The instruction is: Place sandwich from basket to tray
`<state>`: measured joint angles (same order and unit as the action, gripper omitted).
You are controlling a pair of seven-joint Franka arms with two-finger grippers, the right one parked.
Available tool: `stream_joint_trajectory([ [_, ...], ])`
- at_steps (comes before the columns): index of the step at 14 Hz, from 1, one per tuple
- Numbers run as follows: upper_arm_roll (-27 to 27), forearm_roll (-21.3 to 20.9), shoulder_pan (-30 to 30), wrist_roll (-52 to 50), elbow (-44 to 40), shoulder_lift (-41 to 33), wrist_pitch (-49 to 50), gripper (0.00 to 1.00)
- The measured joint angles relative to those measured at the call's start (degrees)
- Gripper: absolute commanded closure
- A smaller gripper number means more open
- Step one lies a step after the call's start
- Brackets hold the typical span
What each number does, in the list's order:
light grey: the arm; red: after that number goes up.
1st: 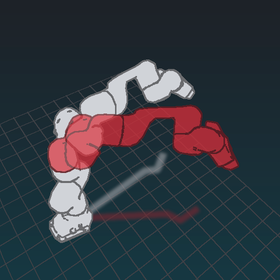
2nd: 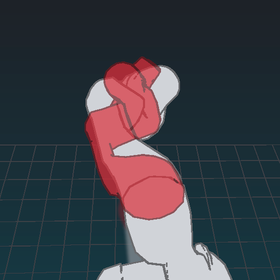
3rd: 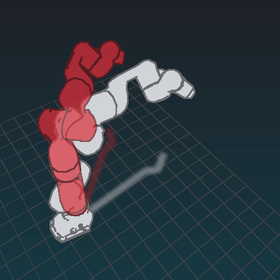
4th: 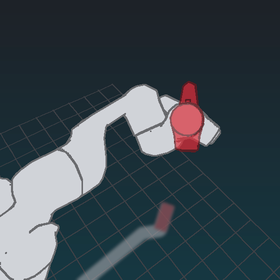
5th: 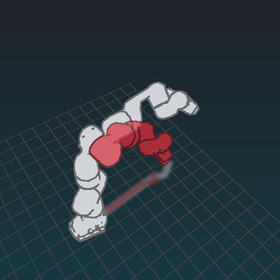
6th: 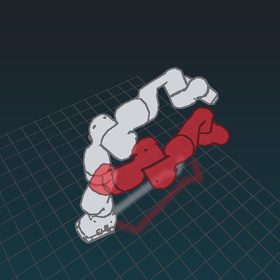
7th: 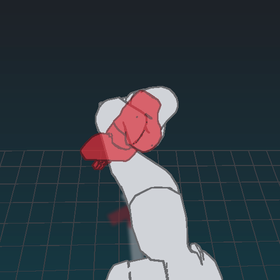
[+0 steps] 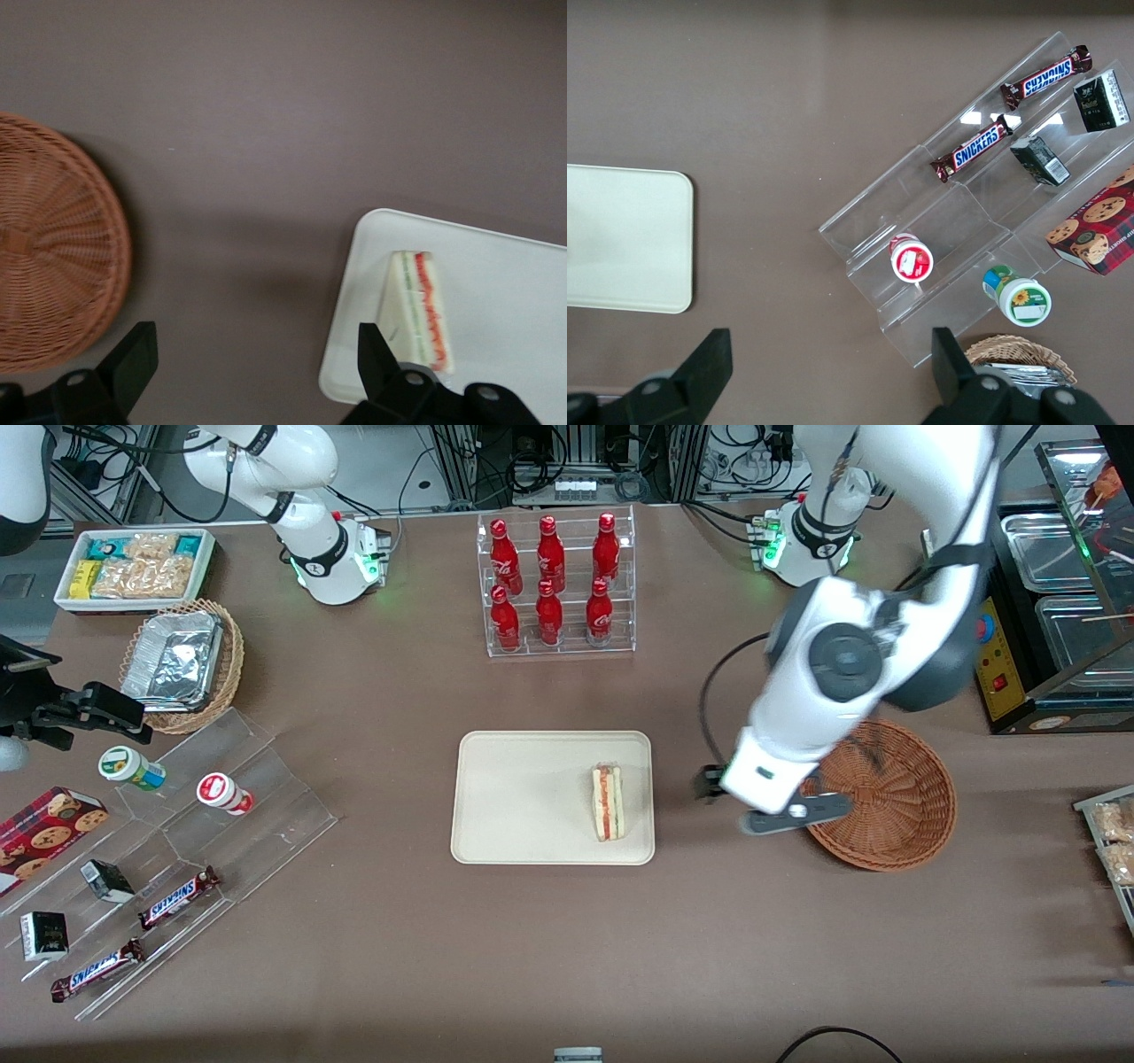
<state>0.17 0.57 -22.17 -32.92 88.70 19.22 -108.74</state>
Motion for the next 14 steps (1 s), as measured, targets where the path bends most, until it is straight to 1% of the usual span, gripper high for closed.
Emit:
stream_joint_trajectory([
  [4,-0.18,-1.64,6.13,13.41,0.53,-4.17,9.56,0.0],
  [6,-0.24,-1.69,9.49,17.69,0.62,-6.87,13.09,0.0],
  [10,0.0,-1.68,14.86,19.96,1.01,-12.79,17.28,0.0],
  [14,0.28,-1.67,15.71,21.39,2.11,-17.4,18.74,0.0],
])
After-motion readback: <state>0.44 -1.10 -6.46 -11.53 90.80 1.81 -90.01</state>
